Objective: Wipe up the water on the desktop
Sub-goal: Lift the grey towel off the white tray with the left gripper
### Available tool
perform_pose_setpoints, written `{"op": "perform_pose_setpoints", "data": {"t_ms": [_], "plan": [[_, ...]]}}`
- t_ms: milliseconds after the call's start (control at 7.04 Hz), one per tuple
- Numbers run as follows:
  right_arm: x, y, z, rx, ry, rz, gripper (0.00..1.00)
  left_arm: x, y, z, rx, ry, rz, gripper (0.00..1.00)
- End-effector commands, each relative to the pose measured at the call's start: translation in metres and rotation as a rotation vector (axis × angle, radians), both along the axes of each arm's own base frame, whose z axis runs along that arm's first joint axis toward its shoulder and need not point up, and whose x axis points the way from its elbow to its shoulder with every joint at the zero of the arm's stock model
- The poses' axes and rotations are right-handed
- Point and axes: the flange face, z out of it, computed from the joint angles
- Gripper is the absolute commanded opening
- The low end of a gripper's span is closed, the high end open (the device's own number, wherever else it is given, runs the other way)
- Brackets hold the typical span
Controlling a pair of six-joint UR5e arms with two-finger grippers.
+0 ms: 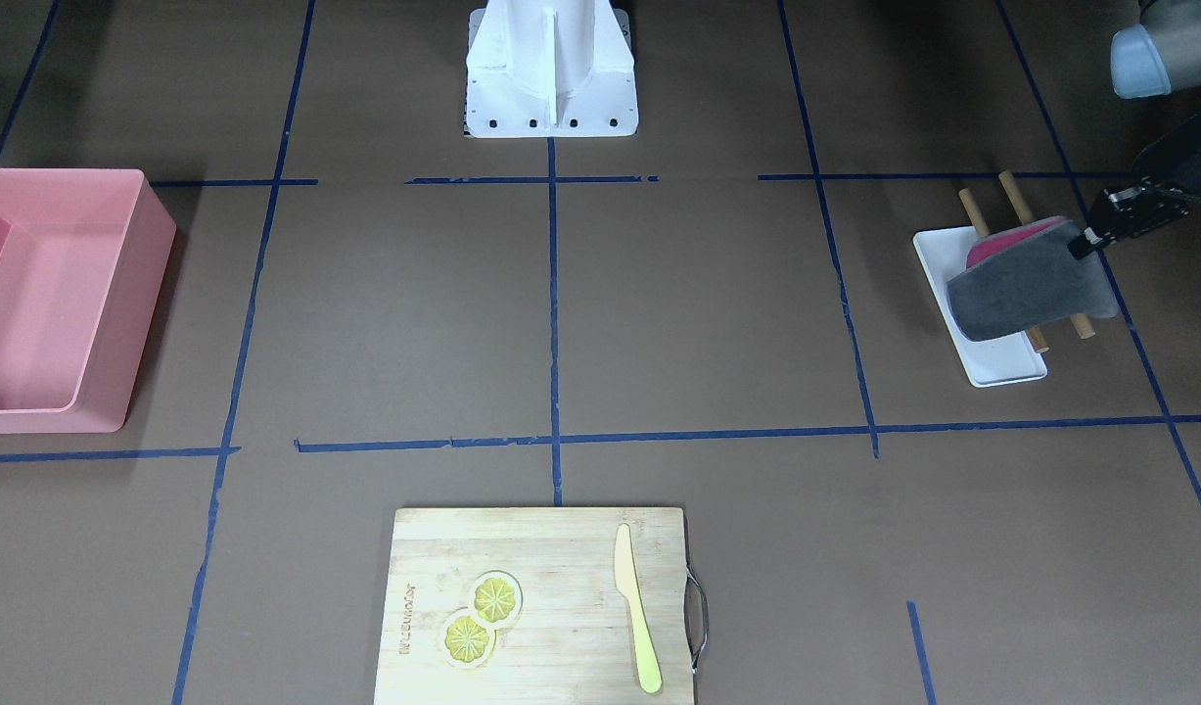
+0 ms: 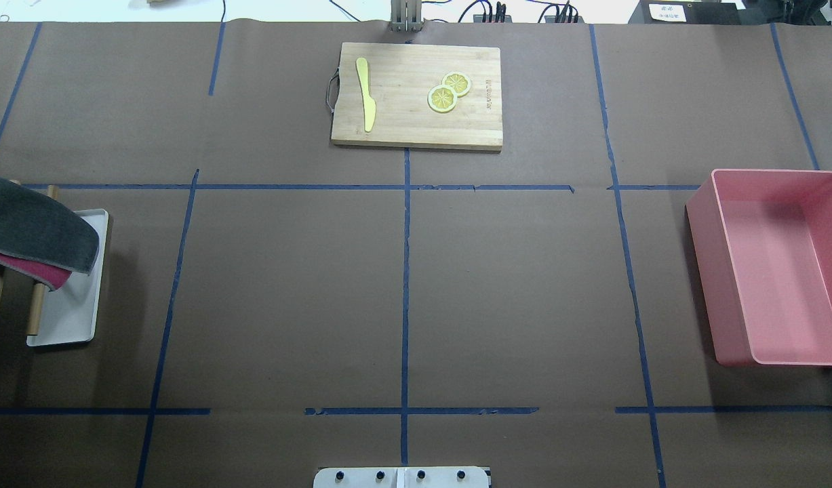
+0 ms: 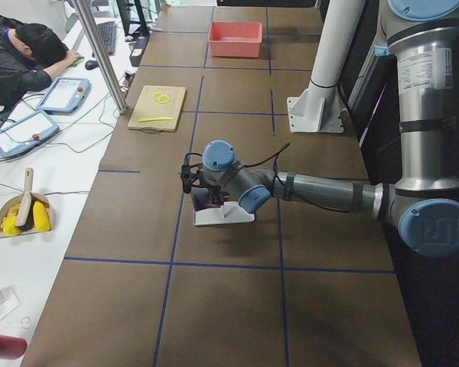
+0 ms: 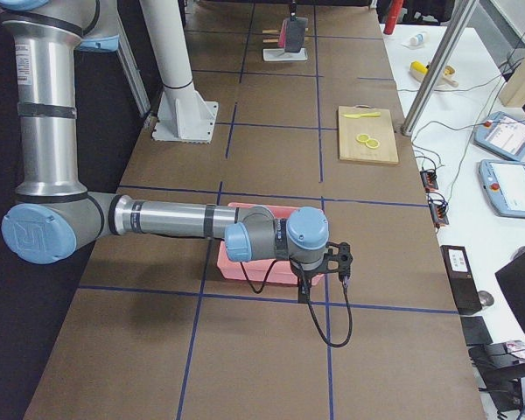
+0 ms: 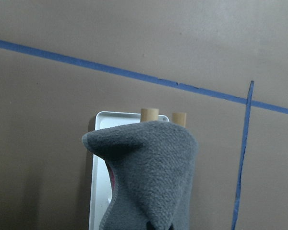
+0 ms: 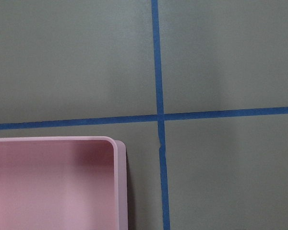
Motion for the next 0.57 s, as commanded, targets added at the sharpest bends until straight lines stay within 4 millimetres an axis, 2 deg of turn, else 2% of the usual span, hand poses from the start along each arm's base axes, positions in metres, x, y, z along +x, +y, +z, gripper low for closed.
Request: {"op": "perform_pose_setpoints", "data": {"t_ms": [0, 142, 284, 426], "plan": [[-0.005, -0.005, -0.010, 0.011, -0.049, -0.010, 1.00, -0.028, 0.001, -0.037, 0.048, 0.022, -0.055, 0.05], [-0.006, -0.010, -0.017, 0.007, -0.061, 0.001, 1.00, -0.046, 0.003, -0.063, 0.023, 0.049, -0.068, 0.05], [-0.007, -0.010, -0.020, 0.015, -0.062, -0.002, 1.00, -0.051, 0.013, -0.103, -0.010, 0.051, -0.070, 0.05], [-0.012, -0.012, -0.027, 0.059, -0.064, -0.011, 1.00, -0.050, 0.007, -0.162, -0.052, 0.045, -0.075, 0.05]]}}
